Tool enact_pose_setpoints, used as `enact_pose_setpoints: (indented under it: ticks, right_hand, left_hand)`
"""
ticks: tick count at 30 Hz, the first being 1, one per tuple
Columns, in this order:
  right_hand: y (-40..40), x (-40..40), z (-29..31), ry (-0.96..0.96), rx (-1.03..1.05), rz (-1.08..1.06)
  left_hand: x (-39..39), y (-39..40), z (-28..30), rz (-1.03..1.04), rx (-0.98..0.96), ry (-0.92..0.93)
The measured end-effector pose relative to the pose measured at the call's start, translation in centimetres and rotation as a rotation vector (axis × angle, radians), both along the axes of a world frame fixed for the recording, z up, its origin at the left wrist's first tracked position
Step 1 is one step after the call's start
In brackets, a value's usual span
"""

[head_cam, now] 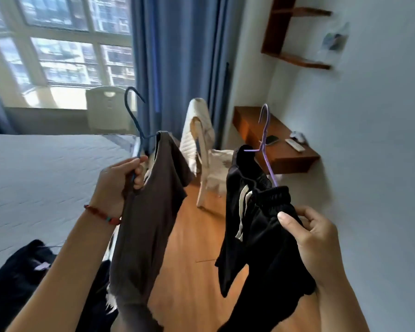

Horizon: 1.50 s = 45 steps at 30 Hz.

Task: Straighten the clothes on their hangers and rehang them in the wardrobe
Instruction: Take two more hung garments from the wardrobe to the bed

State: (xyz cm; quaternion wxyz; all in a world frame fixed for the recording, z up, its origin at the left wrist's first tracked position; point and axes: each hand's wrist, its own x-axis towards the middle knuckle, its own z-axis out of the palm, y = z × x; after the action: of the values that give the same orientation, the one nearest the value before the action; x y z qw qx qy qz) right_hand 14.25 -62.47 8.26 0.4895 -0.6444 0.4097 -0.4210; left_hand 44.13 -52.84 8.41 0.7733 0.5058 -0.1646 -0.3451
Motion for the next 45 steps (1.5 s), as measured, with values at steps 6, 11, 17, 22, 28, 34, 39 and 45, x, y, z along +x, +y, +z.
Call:
enact_pose_setpoints:
  ticks: [6, 11, 17, 22, 28, 34, 39, 45]
  right_hand:
    - [-3.2, 7.7, 0.8, -0.051, -0.032, 0.262]
    - [-4.7, 15.5, 1.2, -0.075, -0.080, 0.420]
    - [-4.6, 23.8, 3.3, -0.167, -0.054, 0.638]
    - [-3.3, 30.1, 5.2, -0.227, 0.000, 0.856]
    - [-2.3, 37.9, 6.7, -0.253, 0.041, 1.144]
    - [-1.8, 44.2, 7.5, -0.289, 0.055, 1.400]
    - [-0.6, 48.6, 7.6, -0.300, 0.129, 1.651]
    - [3.0, 52.1, 3.0, -0.149, 0.245, 1.799]
  left_hand:
    - [3.2, 4.4, 2.4, 0.266, -0.002, -0.125]
    - [6.9, 7.1, 3.7, 0.399, -0.003, -0.185]
    - [10.7, 9.5, 4.6, 0.539, 0.010, -0.166]
    - [12.1, 12.0, 5.5, 0.700, 0.012, -0.136]
    - [13.1, 15.1, 6.0, 0.941, -0.028, -0.135]
    - [13.2, 15.7, 6.1, 1.145, -0.056, -0.130]
    - [12.9, 15.6, 6.0, 1.336, 0.007, -0.179]
    - [15.6, 17.1, 1.2, 1.541, 0.208, -0.124]
